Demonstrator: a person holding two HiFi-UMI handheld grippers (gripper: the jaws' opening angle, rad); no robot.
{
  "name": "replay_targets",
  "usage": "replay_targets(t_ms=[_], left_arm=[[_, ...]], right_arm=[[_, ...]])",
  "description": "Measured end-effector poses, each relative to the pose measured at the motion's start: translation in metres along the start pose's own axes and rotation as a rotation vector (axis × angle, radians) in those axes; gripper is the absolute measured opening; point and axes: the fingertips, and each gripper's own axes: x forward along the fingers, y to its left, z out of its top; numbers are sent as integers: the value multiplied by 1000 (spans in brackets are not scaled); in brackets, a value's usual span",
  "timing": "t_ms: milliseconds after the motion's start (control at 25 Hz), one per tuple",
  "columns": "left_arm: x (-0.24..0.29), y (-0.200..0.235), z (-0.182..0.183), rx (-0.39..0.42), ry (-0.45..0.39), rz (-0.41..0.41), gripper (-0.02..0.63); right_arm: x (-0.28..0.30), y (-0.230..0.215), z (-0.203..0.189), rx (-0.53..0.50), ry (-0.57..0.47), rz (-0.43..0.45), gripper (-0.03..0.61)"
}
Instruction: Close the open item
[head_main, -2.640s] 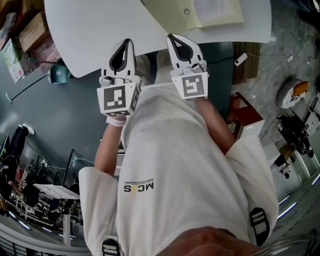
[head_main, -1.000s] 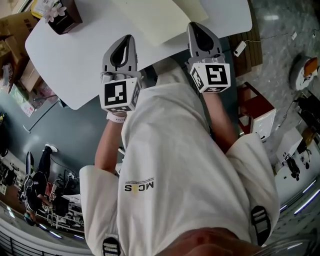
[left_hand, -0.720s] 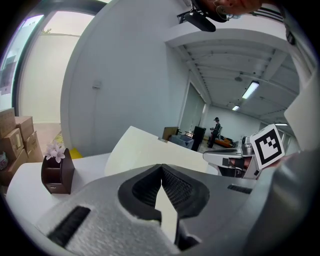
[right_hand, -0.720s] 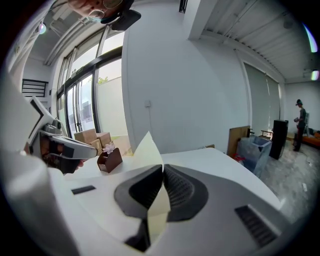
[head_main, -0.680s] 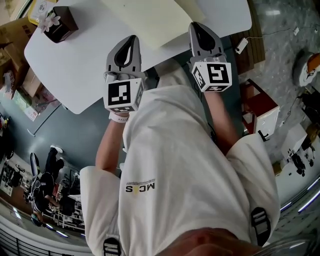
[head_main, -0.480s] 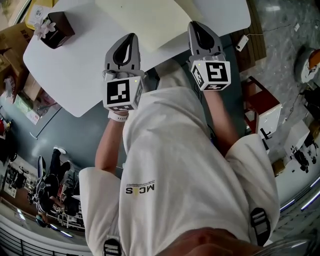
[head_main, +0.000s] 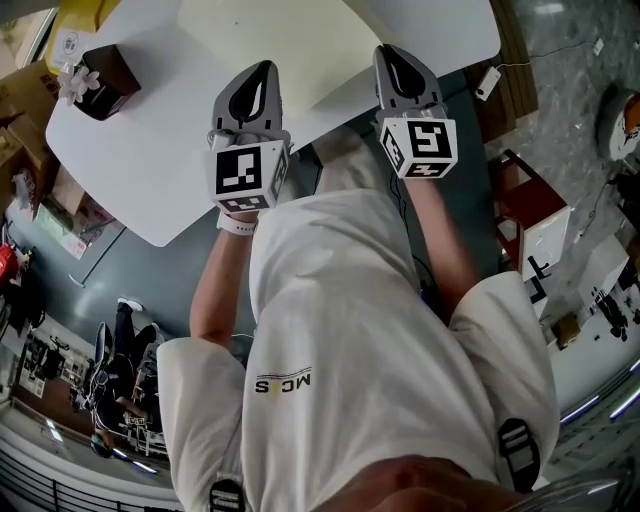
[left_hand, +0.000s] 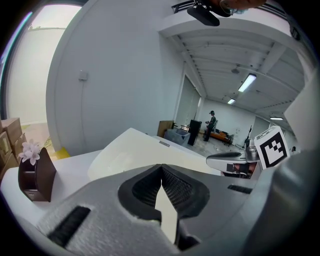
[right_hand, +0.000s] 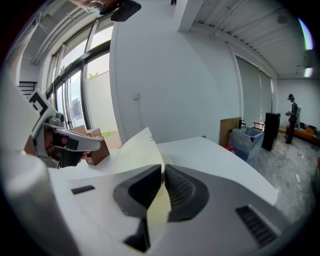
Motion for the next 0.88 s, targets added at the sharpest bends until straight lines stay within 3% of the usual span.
replay_targets(t_ms=[120, 280, 880], left_arm=[[16, -1, -3, -52, 6, -33, 26], [39, 1, -10, -65, 22, -22, 26], [114, -1, -6, -44, 60, -52, 26]], right_arm=[[7, -6, -8, 2, 14, 1, 37], [11, -15, -20, 7, 46, 3, 38], [33, -36, -60, 41, 130, -25, 48]])
